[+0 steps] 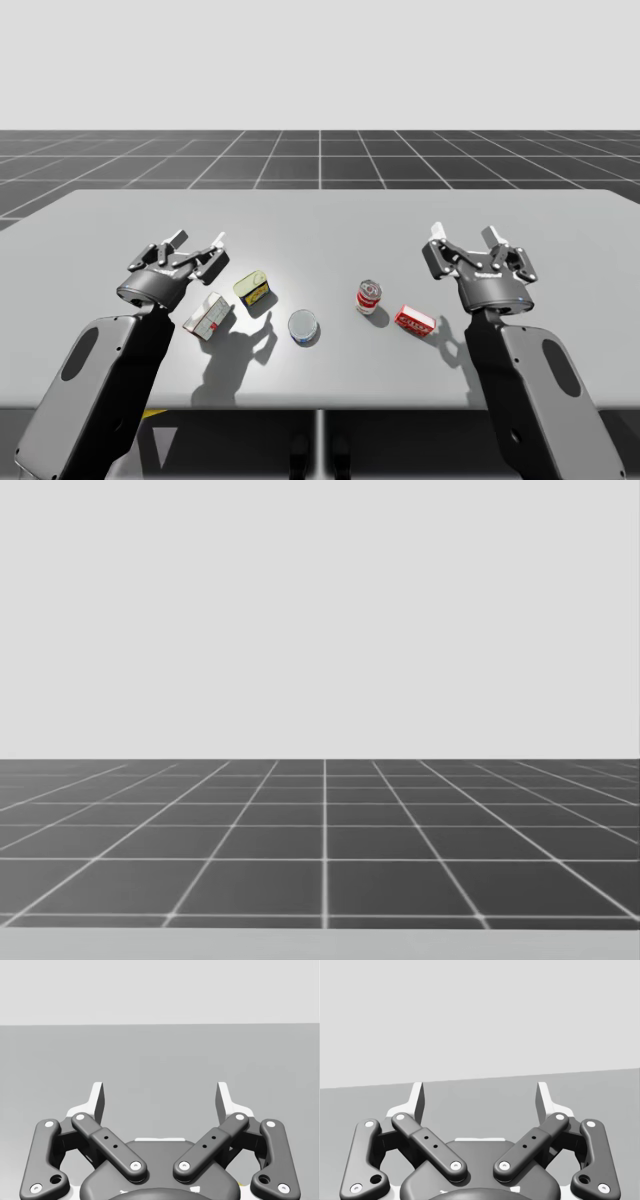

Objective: Lift the pudding box off the table.

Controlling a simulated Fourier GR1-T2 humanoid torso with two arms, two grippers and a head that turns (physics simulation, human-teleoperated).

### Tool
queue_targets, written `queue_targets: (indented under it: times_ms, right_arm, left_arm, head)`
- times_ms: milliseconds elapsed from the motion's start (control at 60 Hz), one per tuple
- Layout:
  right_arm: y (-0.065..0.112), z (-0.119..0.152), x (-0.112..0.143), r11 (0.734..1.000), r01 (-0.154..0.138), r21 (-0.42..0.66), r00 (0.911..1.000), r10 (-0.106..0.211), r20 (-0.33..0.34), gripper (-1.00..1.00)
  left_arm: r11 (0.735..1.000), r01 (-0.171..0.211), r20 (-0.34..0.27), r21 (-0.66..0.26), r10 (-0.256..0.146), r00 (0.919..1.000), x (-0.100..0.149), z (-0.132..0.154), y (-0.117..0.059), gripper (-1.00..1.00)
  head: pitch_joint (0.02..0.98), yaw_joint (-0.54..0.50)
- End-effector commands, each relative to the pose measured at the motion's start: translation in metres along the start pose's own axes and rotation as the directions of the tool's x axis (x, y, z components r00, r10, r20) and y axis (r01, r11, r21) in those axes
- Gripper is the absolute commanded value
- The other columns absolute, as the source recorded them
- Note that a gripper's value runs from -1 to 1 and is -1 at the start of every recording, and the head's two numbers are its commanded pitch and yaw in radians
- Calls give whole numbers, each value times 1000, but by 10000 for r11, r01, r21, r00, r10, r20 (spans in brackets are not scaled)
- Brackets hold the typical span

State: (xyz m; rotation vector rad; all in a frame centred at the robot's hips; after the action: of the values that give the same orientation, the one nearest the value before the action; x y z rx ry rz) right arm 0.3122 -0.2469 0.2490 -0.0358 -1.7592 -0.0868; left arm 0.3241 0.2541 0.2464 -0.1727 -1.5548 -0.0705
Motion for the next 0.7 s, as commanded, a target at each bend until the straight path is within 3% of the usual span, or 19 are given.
queue_targets:
  times_ms: [17, 117, 183, 233, 500, 700]
  right_arm:
    - [0, 2, 0, 9998, 172, -89, 9998, -171, 142, -1000]
    - [1, 1, 2, 9992, 380, 118, 9992, -378, -135, -1000]
    - [0, 1, 2, 9992, 136, 369, 9995, -125, -300, -1000]
    - [0, 0, 2, 9992, 155, 378, 9992, -141, -377, -1000]
    - [0, -1, 2, 9999, -40, 102, 9991, 44, -413, -1000]
    - [1, -1, 2, 9999, -111, 118, 9988, 117, -485, -1000]
  left_arm:
    - [10000, 46, 2, 7, -46, 10000, 0, 0, 0, -1000]
    - [10000, 53, 3, 9, -53, 10000, 0, 0, 0, -1000]
    - [10000, 58, 7, 18, -58, 10000, 0, 0, 0, -1000]
    - [10000, 63, 6, 31, -63, 10000, 0, 0, 0, -1000]
    - [9998, 151, 11, 97, -151, 9999, -1, -1, 0, -1000]
    - [9995, 274, -46, 129, -273, 9996, -1, -3, 1, -1000]
  head:
    - [62, 10]
    - [82, 9]
    - [116, 8]
    - [154, 8]
    - [467, 39]
    - [690, 171]
